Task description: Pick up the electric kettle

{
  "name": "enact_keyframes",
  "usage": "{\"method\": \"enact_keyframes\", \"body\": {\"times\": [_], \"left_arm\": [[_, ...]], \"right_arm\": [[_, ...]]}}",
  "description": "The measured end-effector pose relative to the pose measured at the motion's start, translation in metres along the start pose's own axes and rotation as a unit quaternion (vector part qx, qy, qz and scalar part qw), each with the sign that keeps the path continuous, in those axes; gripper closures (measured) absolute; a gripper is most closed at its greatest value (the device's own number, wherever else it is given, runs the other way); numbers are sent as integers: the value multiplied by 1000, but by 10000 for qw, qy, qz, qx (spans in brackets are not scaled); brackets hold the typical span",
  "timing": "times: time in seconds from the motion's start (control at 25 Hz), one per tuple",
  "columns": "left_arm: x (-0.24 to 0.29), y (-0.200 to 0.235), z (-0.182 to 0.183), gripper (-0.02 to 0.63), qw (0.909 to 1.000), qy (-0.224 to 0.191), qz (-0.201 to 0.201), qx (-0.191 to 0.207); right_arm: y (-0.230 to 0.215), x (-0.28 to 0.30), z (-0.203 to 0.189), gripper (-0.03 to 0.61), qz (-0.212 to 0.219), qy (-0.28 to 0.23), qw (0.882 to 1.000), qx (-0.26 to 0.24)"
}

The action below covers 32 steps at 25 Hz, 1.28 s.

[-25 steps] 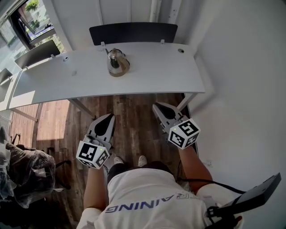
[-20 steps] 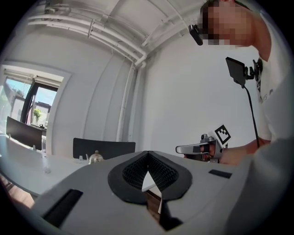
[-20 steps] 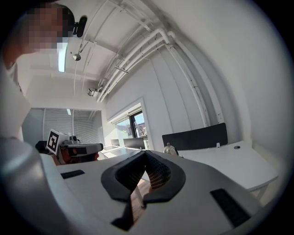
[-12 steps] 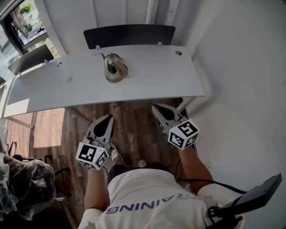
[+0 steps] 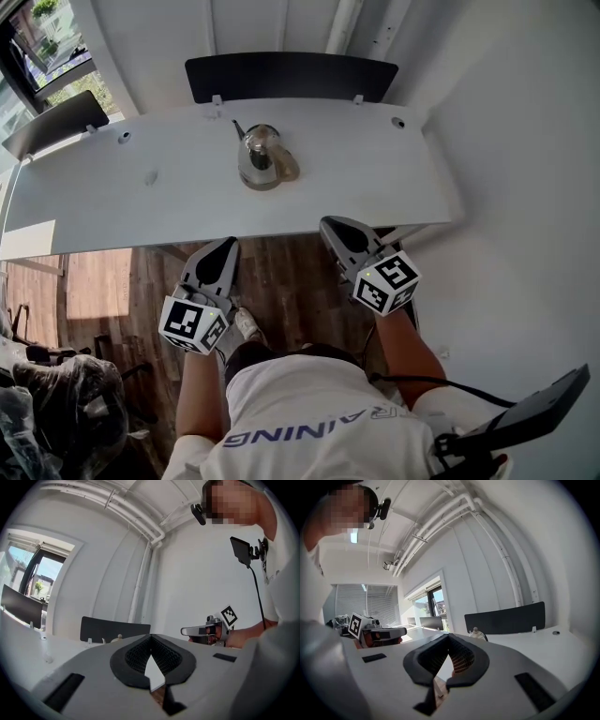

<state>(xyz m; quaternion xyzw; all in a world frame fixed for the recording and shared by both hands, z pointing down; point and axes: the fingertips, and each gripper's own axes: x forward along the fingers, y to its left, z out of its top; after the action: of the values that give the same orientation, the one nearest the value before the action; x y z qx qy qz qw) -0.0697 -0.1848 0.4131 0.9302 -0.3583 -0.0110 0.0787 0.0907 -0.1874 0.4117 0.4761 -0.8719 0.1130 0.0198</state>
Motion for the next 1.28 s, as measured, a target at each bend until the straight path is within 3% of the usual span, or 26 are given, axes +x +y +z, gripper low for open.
{"method": "enact_keyframes", "body": {"times": [0.28, 0.48, 0.68, 1.28], "left_arm": [[18, 92, 8, 601, 9997, 77, -207, -110], [30, 133, 7, 601, 9991, 91, -320, -251], [52, 145, 8, 601, 9989, 153, -386, -225], [120, 130, 3, 601, 9992, 285, 170, -225]], "right_arm": [[6, 90, 13, 574, -189, 48, 9998, 5], [5, 123, 15, 574, -318, 93, 9994, -22], [-18, 137, 17, 574, -380, 109, 9992, 30], [-110, 150, 17, 574, 84, 244, 9996, 150]]}}
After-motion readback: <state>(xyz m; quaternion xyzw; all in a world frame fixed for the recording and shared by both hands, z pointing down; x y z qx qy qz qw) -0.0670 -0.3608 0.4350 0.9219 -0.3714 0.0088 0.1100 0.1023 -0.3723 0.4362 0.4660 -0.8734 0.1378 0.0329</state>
